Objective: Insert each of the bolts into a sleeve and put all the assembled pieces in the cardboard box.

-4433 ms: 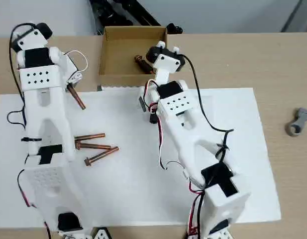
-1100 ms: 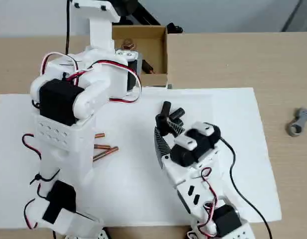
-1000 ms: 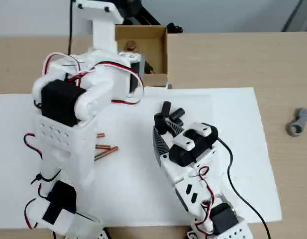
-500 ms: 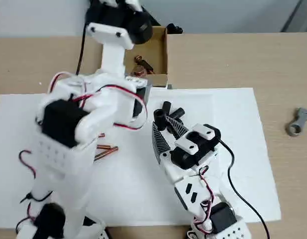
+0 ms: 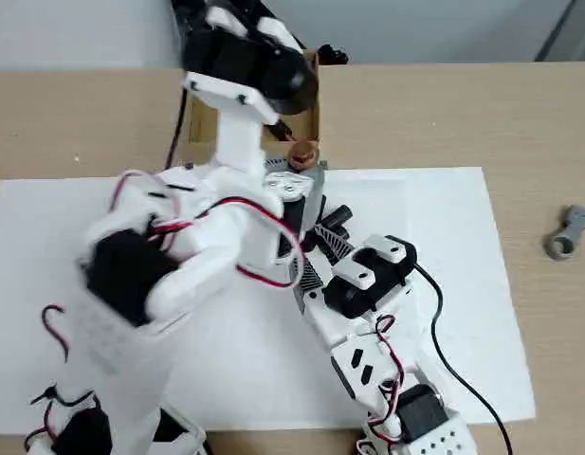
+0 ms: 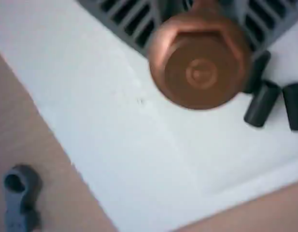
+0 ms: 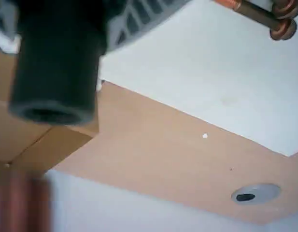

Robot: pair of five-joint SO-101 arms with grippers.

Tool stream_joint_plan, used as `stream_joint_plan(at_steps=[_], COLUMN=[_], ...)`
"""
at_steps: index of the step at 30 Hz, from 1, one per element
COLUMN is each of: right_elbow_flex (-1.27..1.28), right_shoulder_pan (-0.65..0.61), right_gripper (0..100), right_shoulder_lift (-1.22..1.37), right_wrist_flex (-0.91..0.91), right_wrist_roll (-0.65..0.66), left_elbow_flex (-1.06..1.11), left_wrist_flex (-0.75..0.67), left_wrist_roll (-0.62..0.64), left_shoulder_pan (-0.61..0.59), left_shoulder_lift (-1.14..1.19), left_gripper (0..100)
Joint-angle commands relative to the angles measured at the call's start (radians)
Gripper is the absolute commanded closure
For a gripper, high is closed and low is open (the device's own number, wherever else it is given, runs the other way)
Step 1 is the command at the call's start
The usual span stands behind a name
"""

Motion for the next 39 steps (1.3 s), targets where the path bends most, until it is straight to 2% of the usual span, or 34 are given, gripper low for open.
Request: stream_joint_plan(at_steps=[1, 10, 27, 39], right_elbow_flex=[-0.011, -0.015, -0.002, 0.037], right_shoulder_pan=[-0.002, -0.002, -0.002, -0.002], right_gripper=[99.5, 99.5, 99.5, 99.5], right_shoulder_lift=[-0.016, -0.016, -0.016, -0.016], right_wrist_flex=[-0.022, -0.022, -0.136, -0.163], right_wrist_roll=[-0.021, -0.026, -0.021, -0.023], left_elbow_flex=[0.042, 0.05, 0.067, 0.065], left_wrist_flex=[-0.077, -0.081, -0.117, -0.081], left_wrist_roll=[0.014, 0.025, 0.057, 0.055], left_shoulder_pan=[0.003, -0.083, -0.087, -0.083], left_shoulder_lift=[-0.028, -0.028, -0.02, -0.028], left_gripper=[99, 99, 99, 99])
